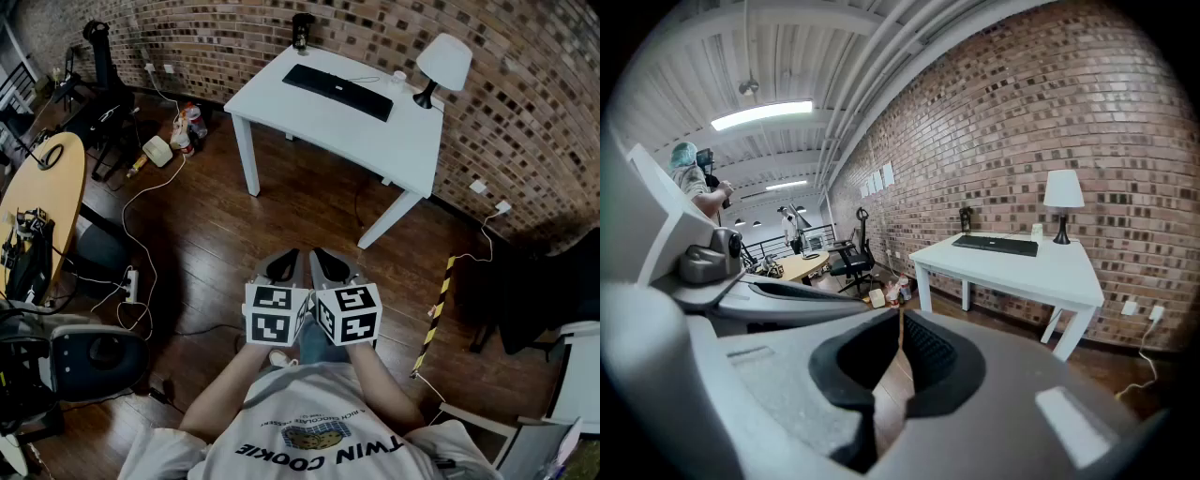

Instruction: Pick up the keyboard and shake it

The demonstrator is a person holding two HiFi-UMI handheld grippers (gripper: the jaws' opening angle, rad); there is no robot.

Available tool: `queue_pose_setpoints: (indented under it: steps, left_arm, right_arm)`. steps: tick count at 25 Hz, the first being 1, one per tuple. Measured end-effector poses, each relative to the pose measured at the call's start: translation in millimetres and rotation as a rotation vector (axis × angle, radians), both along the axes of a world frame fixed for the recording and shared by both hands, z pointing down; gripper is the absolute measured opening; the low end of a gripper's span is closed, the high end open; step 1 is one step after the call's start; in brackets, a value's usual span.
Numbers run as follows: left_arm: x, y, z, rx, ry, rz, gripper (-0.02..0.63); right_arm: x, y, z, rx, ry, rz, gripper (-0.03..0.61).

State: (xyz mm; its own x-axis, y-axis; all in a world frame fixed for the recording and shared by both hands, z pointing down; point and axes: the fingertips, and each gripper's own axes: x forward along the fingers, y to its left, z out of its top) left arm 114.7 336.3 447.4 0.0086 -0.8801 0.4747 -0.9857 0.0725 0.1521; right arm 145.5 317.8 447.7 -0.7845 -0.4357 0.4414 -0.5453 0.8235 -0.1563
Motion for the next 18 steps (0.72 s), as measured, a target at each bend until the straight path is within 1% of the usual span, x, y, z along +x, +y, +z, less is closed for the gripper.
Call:
queue_pose_setpoints:
  steps: [7,10,14,18]
  left_arm:
    - [-33.2,-71.2,4.3,-0.008,-0.030,-0.013,0.007]
    - [-47.0,-106.4,8.9,-0.024,-0.033,-0.025,0.008]
    - [-52.6,-158.0,10.4,-0.038,-0.040,-0.030,0.008]
    - [-56.5,-201.6,11.6,-0.041,-0.071,-0.029,0.006]
  right_arm:
    - [-32.4,-71.1,8.2,-0.010,-0.027,-0.006,0.011]
    - [-44.7,-107.4,11.2,-0.018,-0.029,-0.016,0.011]
    - [-48.1,-160.9,10.7,-0.023,-0.030,-0.018,0.011]
    - [-53.4,-208.6,9.7,-0.032,-0.048,-0.006,0.011]
